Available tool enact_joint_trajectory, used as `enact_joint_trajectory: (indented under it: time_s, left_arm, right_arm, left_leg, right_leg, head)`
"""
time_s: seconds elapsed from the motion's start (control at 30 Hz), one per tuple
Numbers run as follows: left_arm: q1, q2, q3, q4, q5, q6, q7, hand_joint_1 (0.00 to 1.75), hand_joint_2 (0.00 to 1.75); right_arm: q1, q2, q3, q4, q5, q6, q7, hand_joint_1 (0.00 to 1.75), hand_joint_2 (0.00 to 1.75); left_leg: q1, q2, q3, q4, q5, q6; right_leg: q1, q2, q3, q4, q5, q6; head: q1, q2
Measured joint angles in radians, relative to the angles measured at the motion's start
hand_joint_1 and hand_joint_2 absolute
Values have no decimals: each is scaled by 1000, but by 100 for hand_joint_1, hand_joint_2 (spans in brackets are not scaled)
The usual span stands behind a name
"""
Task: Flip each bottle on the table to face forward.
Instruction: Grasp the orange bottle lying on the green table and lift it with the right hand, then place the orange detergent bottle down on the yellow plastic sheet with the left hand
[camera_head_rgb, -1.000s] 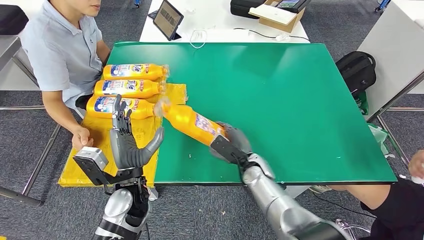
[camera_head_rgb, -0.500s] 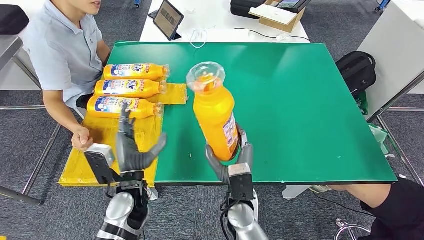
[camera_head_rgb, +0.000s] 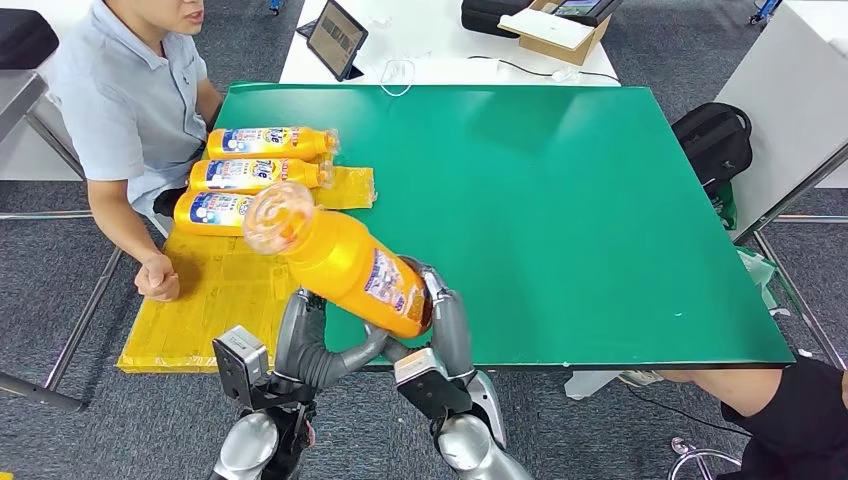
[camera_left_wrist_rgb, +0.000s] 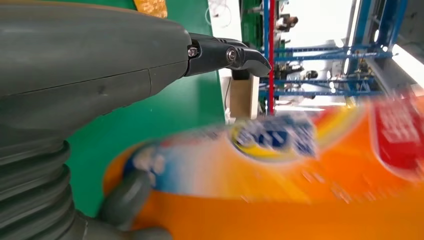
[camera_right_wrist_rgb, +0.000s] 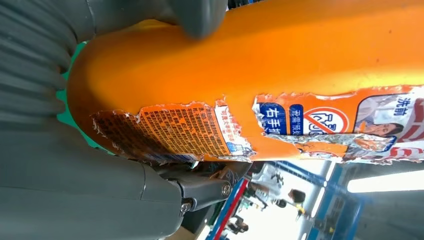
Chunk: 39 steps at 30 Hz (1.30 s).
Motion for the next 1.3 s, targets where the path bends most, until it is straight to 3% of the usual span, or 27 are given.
enact_joint_trajectory:
  time_s: [0.4,0.63,0.7,0.77,0.83,1.17,1.3]
  left_arm:
    - [0,15,-9,-6,112,-103,23,0,175]
    - [-1,25,-9,-5,115,-110,41,1,175]
    - [-3,27,-8,-1,108,-109,53,28,175]
    - [-5,28,-8,7,116,-117,61,112,175]
    - [-6,28,-8,16,137,-135,64,172,175]
    - [-4,32,4,26,206,-213,-2,175,175]
    - [-1,33,10,23,217,-232,-24,175,175]
  right_arm:
    - [-23,-4,55,114,60,-52,3,164,175]
    - [-27,-6,54,143,70,-61,1,174,175]
    - [-28,-7,55,151,79,-62,2,175,175]
    - [-29,-6,58,160,84,-59,2,174,175]
    - [-31,-5,63,172,83,-55,1,173,175]
    - [-63,0,95,218,57,-48,-19,168,175]
    - [-70,0,104,223,55,-46,-20,147,175]
  left_leg:
    - [0,0,0,0,0,0]
    - [0,0,0,0,0,0]
    - [0,0,0,0,0,0]
    - [0,0,0,0,0,0]
    - [0,0,0,0,0,0]
    - [0,0,0,0,0,0]
    - [0,0,0,0,0,0]
  right_leg:
    - [0,0,0,0,0,0]
    - [0,0,0,0,0,0]
    - [0,0,0,0,0,0]
    - [0,0,0,0,0,0]
    - [0,0,0,0,0,0]
    - [0,0,0,0,0,0]
    - [0,0,0,0,0,0]
  head:
    - [0,0]
    - [0,0]
    - [0,0]
    - [0,0]
    - [0,0]
    - [0,0]
    - [0,0]
